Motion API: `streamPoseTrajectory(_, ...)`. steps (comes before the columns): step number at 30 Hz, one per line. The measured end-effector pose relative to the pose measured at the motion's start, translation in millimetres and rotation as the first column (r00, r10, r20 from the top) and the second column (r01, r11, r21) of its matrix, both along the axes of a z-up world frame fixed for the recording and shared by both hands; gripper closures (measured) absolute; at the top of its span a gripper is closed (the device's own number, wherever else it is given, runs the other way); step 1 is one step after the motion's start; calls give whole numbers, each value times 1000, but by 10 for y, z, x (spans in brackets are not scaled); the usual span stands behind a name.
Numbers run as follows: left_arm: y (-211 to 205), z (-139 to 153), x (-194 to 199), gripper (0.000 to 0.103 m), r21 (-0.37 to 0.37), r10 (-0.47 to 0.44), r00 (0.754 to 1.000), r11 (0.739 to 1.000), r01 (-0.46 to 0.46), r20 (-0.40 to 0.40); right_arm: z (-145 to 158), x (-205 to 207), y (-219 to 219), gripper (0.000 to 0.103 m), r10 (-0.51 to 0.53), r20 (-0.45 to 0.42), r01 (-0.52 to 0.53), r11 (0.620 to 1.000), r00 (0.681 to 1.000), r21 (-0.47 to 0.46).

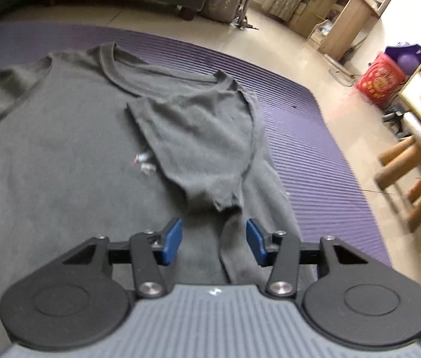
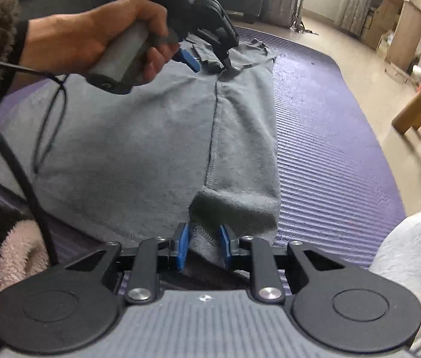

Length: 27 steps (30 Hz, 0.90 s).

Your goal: Fold clothes

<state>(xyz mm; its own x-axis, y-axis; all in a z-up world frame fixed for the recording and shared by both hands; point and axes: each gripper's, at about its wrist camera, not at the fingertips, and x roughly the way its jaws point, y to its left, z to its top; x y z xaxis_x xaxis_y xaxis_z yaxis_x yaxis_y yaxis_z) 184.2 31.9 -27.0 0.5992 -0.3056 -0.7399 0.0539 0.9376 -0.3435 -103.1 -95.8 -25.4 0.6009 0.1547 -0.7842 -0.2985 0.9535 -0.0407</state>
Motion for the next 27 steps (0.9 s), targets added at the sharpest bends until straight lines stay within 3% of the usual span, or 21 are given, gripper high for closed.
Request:
streamPoseTrajectory(3,-54,-14,83,56,-11,32,999,999,-32,16,38,-24,-1,81,3,1,-3,999,1000,33)
streamPoseTrajectory(5,-83,-15,95,66,-7,43,999,999,-43,23,49,-26,-28,81,0,-13,1,998,1000,70)
streamPoseTrajectory(6,-115,-25,107,86,-2,44,999,999,-44,24,47,-34,-34,81,0,-15,1,997,1000,73)
streamPoseTrajectory(7,-129,-25,99,96,7,52,998,999,-52,32,26,-30,-34,81,2,-22,0,997,1000,74)
streamPoseTrajectory(15,-149,90,34,97,14,95,991,995,-97,99,-45,12,-118,79,-15,-45,21,990,999,138)
streamPoseTrajectory(19,-178,127,48,97,38,81,991,996,-86,103,-82,6,-73,98,13,-33,-9,995,999,100)
streamPoseTrajectory(27,-191,181,87,97,92,58,995,994,-65,86,191,50,-178,99,79,-56,-70,985,995,155)
